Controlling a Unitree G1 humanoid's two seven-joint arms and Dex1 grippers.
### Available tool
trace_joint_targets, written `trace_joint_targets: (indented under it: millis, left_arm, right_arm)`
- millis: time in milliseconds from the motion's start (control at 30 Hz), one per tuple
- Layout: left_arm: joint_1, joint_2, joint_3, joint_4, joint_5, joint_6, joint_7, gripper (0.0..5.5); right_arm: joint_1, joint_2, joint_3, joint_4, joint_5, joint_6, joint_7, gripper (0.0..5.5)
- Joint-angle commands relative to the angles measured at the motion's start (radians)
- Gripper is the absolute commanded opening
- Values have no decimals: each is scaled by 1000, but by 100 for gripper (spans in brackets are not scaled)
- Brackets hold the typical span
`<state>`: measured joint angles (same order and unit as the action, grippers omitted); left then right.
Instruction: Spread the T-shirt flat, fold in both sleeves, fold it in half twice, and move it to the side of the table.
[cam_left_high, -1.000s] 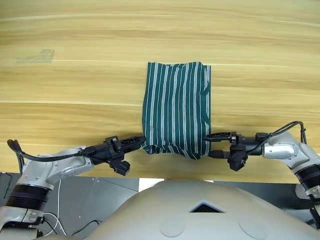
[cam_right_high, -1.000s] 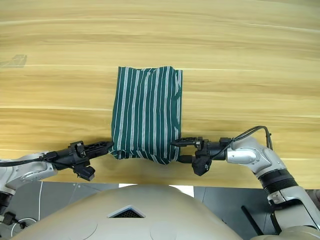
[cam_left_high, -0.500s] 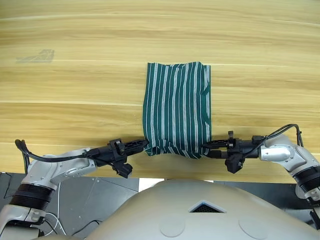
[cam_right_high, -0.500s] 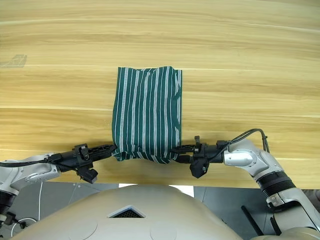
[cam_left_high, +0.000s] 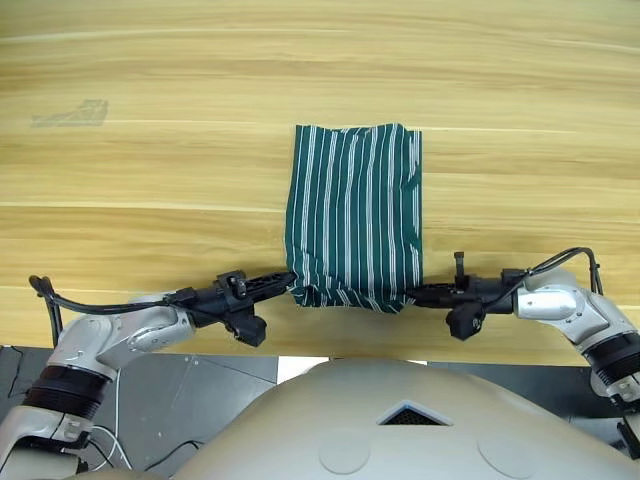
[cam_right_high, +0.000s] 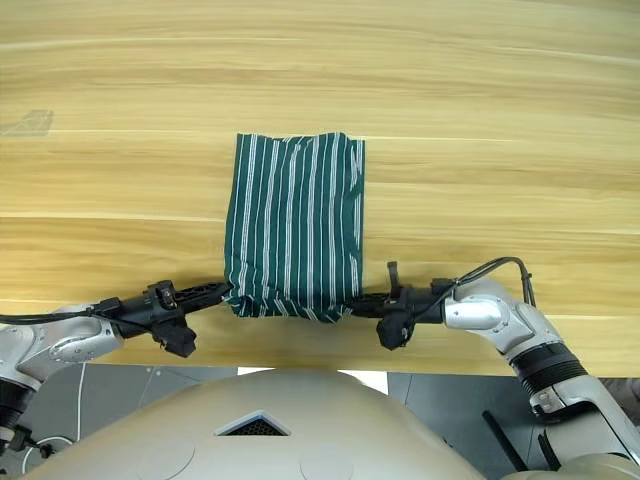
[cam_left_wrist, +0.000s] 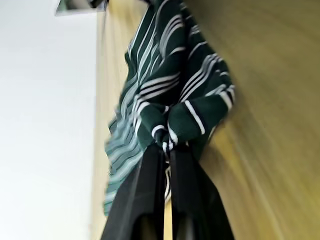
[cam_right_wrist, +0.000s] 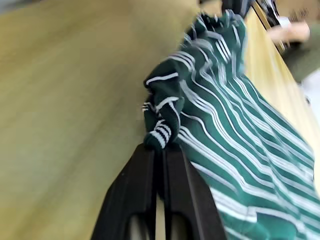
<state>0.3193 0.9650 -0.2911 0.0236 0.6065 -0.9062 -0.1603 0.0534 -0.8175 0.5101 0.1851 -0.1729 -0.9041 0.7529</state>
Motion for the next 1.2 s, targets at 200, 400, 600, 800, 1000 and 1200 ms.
trace_joint_targets:
  millis: [200, 400, 600, 800, 1000, 1200]
  left_arm:
    - [172, 201, 24, -360, -866, 448, -487, 0]
    - [232, 239, 199, -530, -1200, 658, -613, 0]
    - [431, 276, 370, -566, -1221, 796, -811, 0]
    - [364, 210, 399, -513, -1128, 841, -875, 0]
    - [2, 73, 304, -398, -1095, 973, -804, 0]
    - [-242, -85, 157, -201, -939, 1008, -777, 0]
  right_arm:
    - [-14, -81, -97, -208, 545, 514, 276, 0]
    - [47, -136, -176, -367, 732, 791, 390, 0]
    - [128, -165, -305, -513, 894, 979, 459, 0]
    - [75, -37, -385, -460, 862, 1003, 384, 0]
    - [-73, 107, -374, -324, 723, 977, 284, 0]
    - [-229, 225, -338, -115, 584, 956, 243, 0]
